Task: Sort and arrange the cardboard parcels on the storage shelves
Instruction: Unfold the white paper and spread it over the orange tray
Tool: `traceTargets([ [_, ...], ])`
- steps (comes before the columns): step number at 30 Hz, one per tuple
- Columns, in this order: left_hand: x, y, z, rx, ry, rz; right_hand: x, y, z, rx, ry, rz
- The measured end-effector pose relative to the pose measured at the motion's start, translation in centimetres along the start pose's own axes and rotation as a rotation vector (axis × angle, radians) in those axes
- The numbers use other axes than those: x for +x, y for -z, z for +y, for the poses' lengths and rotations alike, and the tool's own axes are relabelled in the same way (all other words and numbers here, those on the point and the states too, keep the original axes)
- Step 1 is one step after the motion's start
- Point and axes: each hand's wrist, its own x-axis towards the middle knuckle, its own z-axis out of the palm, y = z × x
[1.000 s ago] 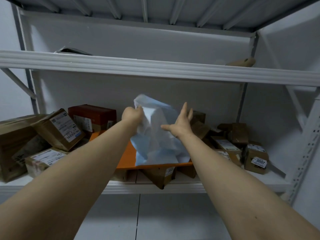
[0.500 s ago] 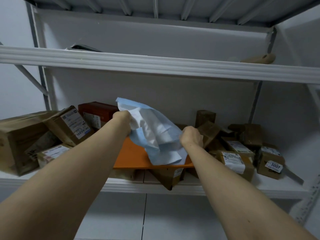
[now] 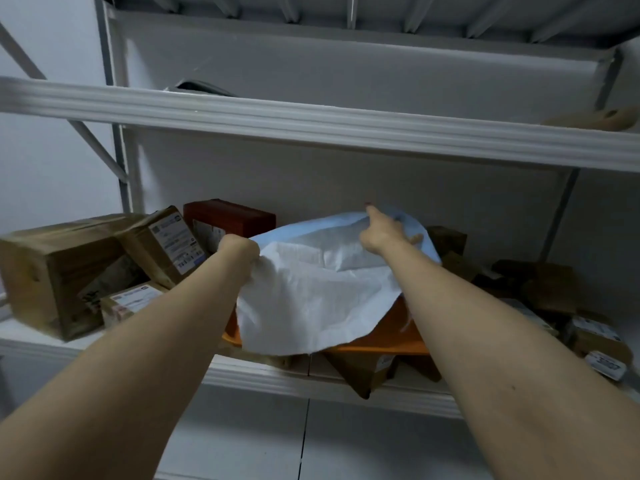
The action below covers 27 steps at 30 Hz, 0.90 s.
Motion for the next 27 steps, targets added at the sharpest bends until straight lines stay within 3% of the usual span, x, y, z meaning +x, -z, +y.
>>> traceTargets([
  [1,0.3,-0.1,-0.1,-0.12,0.063,0.024,0.3,-0.8,0.0,-0.021,0.029,-0.089],
  [3,1.0,-0.8,-1.2,0.136,-0.04,0.149,0.7,-2.3,0.6,-0.035,0.121,-0.126],
  [4,1.5,-1.4,-1.5,0.319,-0.098,0.212,0.8,-3.0,1.1,-0.018,0.158,-0.071],
  [6,1.2,-2.1,-1.5,0.458,-0.124,0.311,0.6,-3.5,2.0,-0.001,0.178,0.098],
  [8,0.7,-3.2,-1.7,0.557,-0.279,0.416,0.4,-3.7,3.0,-0.023,0.125,0.16],
  [12,-1.4,-6.4,-1.5,0.656,-0.608,-0.024,-0.5,-3.9,5.6,-0.067,0.019,0.048],
  [14,-3.1,-7.9,-1.6,0.671,-0.625,-0.268,-0.8,-4.1,7.0,-0.062,-0.01,-0.02],
  [18,-5.8,-10.6,-2.4,0.916,-0.45,-0.726,-2.0,-4.2,9.8,-0.109,0.013,-0.276],
  [22,-6.6,-11.0,-3.1,1.341,-0.479,-0.85,-3.0,-4.8,11.5,-0.165,0.012,-0.35],
  [27,-7.1,-10.6,-3.4,1.401,-0.543,-0.81,-3.9,-5.3,12.3,-0.215,0.007,-0.378],
])
